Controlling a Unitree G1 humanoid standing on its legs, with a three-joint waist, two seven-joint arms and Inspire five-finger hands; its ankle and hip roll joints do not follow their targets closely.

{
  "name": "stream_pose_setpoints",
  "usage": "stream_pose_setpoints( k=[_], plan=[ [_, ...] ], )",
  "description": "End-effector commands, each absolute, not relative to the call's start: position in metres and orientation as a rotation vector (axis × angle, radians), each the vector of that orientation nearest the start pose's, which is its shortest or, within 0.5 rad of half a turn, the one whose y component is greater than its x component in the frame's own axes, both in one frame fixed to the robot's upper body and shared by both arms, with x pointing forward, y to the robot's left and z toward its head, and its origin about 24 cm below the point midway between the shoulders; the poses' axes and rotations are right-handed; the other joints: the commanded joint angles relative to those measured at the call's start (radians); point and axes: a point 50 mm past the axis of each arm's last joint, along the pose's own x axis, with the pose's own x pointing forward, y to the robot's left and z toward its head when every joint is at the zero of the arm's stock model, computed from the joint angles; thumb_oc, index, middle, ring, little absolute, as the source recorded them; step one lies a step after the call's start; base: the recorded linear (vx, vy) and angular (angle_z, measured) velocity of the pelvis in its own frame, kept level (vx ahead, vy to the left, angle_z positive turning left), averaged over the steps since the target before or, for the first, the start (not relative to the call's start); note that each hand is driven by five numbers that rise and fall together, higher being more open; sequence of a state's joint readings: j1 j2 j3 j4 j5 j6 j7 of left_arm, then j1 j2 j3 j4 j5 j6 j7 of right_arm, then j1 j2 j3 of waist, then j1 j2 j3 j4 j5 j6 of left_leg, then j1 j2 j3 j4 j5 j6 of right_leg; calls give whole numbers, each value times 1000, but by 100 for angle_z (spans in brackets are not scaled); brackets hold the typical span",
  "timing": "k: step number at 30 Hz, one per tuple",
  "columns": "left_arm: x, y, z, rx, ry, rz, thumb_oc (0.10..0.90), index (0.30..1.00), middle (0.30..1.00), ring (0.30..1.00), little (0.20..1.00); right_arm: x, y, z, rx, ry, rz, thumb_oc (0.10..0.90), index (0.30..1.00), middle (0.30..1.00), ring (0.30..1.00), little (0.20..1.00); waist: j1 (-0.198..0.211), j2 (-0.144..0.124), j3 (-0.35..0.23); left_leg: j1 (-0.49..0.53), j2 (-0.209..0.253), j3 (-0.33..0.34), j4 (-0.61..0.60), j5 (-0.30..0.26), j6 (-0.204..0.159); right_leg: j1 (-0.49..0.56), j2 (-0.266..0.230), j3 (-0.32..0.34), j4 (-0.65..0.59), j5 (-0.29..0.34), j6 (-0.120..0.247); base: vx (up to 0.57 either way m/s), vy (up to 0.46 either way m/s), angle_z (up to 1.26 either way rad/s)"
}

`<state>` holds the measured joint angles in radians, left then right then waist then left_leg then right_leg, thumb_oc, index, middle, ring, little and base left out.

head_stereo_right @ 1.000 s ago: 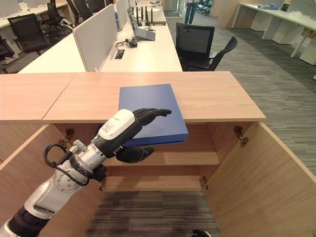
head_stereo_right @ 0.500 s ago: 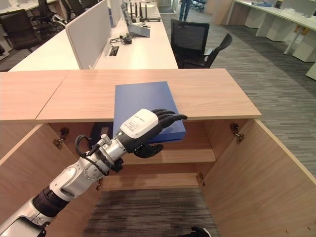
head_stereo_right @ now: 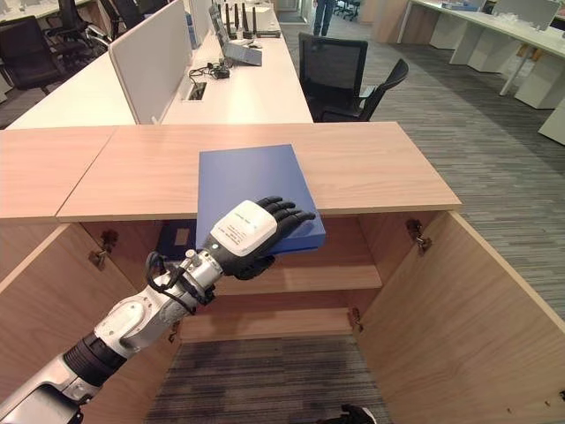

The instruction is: Put the empty folder in the office cabinet

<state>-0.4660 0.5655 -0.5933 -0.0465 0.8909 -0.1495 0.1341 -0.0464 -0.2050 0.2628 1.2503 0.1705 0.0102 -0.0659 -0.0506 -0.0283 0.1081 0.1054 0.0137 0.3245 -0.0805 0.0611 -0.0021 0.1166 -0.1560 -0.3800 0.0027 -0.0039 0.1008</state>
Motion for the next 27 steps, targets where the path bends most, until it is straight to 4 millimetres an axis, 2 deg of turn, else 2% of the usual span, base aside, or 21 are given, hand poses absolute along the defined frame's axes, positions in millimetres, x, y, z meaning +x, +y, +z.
stream_pose_setpoints(
  k=[1,11,19,27],
  plan=[
    [293,74,182,1399,-1043,-188,800,900,900,900,900,93,-224,-164,-311,1244,-59,800,900,900,900,900,13,-43,-32,129,-47,-68,-7,-187,13,-122,-10,-30,-76,214,54,0,0,0],
    [303,89,170,1513,-986,-113,800,900,900,900,900,93,-224,-164,-316,1241,-55,800,900,900,900,900,14,-48,-34,133,-50,-67,-7,-189,15,-120,-6,-26,-76,213,53,0,0,0],
    [310,93,168,1564,-960,-71,800,900,900,900,900,93,-224,-164,-316,1243,-57,800,900,900,900,900,12,-51,-38,135,-49,-66,-7,-190,16,-120,-4,-23,-77,212,51,0,0,0],
    [316,104,156,1627,-878,-58,800,900,900,900,900,90,-224,-164,-319,1250,-54,800,900,900,900,900,11,-54,-40,139,-51,-62,-7,-193,17,-118,-1,-20,-77,209,49,0,0,0]
  ],
)
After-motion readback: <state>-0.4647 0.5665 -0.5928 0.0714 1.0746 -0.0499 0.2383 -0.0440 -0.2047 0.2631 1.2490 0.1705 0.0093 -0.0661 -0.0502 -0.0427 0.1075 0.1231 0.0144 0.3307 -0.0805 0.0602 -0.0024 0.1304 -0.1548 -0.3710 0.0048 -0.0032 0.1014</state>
